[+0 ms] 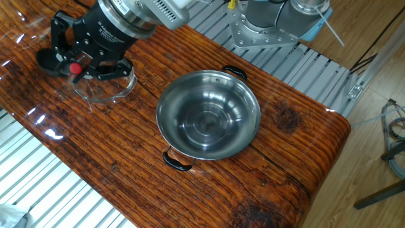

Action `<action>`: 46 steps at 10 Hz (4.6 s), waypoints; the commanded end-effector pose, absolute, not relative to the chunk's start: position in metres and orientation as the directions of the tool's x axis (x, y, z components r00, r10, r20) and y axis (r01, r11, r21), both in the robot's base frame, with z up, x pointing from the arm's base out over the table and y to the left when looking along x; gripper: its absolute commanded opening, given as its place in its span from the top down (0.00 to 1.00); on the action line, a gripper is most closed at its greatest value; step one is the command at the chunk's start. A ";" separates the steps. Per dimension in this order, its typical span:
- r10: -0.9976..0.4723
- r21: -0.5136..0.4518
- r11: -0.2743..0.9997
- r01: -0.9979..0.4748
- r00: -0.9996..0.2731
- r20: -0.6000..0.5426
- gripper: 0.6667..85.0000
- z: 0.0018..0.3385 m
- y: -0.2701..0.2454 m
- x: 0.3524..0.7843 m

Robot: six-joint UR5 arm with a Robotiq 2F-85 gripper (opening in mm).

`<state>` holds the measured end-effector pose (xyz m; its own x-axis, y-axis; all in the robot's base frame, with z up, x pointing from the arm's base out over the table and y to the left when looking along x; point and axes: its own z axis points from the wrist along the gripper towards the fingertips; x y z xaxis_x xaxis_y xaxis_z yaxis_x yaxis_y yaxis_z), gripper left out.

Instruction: Scoop water with a large spoon from one bowl to another

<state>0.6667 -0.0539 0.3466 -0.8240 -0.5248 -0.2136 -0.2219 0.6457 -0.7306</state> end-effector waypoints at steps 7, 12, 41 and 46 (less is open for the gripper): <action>-0.517 -0.746 0.632 -0.211 -0.832 -0.202 1.00 0.349 -0.062 0.666; -0.517 -0.763 0.613 -0.205 -0.834 -0.191 1.00 0.352 -0.065 0.666; -0.477 -0.827 0.547 -0.130 -0.860 -0.180 1.00 0.351 -0.052 0.654; -0.483 -0.747 0.636 -0.193 -0.854 -0.191 1.00 0.331 -0.035 0.651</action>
<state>0.6543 -0.0447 0.3438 -0.8550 -0.4858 -0.1819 -0.1553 0.5742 -0.8039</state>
